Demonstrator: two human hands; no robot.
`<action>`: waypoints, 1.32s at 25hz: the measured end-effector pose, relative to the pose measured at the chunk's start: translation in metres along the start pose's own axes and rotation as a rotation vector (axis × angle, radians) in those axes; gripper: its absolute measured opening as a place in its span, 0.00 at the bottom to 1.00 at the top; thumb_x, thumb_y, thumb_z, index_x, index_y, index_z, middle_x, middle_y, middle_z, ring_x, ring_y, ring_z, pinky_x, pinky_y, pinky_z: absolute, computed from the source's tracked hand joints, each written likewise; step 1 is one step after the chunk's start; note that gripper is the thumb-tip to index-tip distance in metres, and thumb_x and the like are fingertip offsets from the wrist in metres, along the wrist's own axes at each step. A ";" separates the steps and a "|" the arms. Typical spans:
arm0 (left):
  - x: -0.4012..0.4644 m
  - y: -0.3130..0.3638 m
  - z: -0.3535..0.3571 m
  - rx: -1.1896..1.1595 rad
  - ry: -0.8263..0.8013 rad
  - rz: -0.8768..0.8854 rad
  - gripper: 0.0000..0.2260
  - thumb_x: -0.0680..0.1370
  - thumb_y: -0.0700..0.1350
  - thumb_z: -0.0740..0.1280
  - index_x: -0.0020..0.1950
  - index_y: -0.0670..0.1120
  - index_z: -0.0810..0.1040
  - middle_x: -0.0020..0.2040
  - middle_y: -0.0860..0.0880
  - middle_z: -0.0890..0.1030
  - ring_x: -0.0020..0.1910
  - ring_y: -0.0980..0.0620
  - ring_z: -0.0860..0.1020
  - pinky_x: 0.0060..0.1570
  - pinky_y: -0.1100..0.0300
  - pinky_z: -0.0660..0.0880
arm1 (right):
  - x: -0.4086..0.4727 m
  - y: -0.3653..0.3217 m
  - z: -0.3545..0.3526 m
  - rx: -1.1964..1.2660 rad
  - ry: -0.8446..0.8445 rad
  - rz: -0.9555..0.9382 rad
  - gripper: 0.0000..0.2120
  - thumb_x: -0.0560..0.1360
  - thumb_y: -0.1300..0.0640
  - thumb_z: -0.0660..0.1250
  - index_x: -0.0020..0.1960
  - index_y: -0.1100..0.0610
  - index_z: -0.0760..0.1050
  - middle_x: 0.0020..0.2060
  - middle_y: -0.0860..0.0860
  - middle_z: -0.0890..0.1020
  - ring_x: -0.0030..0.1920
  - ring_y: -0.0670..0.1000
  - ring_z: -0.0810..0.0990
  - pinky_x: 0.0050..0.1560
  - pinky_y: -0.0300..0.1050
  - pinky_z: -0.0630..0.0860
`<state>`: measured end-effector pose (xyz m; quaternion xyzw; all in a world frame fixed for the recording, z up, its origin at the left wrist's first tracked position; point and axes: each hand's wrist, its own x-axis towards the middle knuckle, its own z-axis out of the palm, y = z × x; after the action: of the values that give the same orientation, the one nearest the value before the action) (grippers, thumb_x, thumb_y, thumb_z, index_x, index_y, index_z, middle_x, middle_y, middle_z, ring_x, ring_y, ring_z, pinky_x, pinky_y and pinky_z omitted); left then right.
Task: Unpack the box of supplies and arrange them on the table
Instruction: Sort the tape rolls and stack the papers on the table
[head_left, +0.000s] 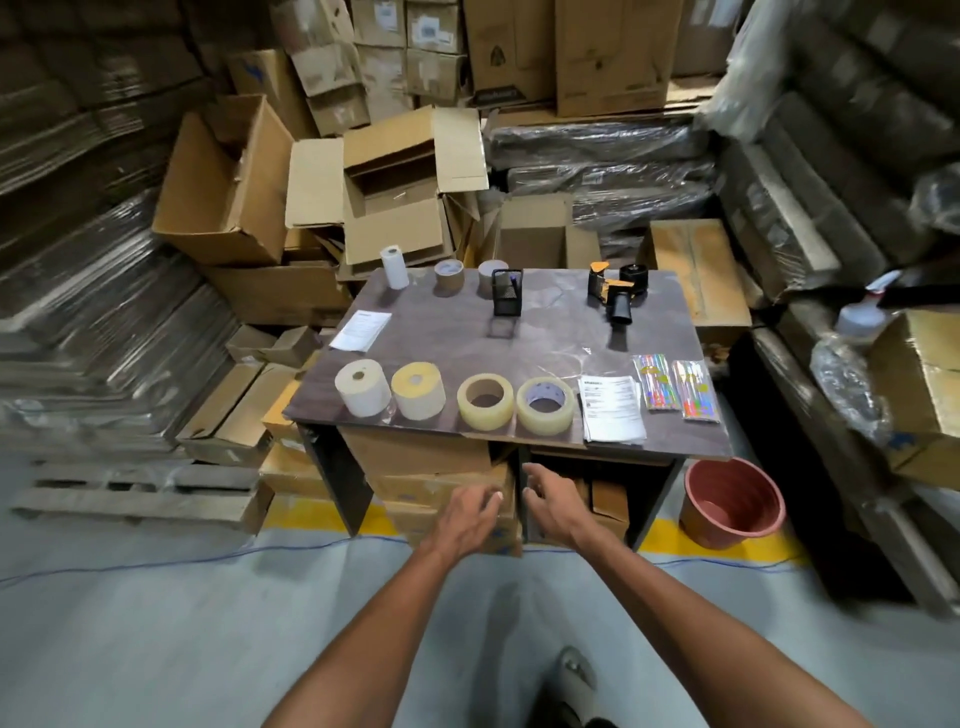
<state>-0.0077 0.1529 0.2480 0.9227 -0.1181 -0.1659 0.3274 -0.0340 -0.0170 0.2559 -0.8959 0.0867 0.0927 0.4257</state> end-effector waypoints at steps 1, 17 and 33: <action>0.011 0.002 -0.006 0.001 -0.001 0.010 0.20 0.79 0.58 0.57 0.63 0.51 0.80 0.59 0.49 0.83 0.59 0.49 0.80 0.60 0.51 0.76 | 0.009 -0.007 -0.005 0.011 0.016 -0.015 0.23 0.79 0.59 0.61 0.74 0.58 0.69 0.67 0.56 0.78 0.67 0.55 0.76 0.67 0.44 0.69; 0.223 -0.001 -0.143 -0.066 0.147 0.063 0.17 0.82 0.55 0.60 0.66 0.51 0.78 0.61 0.53 0.82 0.58 0.55 0.79 0.60 0.55 0.76 | 0.255 -0.068 -0.040 0.194 0.051 -0.073 0.24 0.79 0.57 0.60 0.76 0.55 0.67 0.67 0.55 0.77 0.64 0.55 0.77 0.67 0.52 0.73; 0.398 -0.079 -0.236 -0.231 0.058 0.022 0.14 0.83 0.49 0.63 0.65 0.45 0.80 0.58 0.47 0.83 0.54 0.52 0.80 0.55 0.63 0.75 | 0.420 -0.132 0.007 0.209 0.116 0.108 0.20 0.78 0.62 0.63 0.70 0.59 0.73 0.62 0.57 0.80 0.55 0.52 0.80 0.56 0.44 0.76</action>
<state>0.4566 0.2161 0.2783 0.8819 -0.0988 -0.1483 0.4365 0.4032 0.0390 0.2490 -0.8446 0.1682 0.0541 0.5055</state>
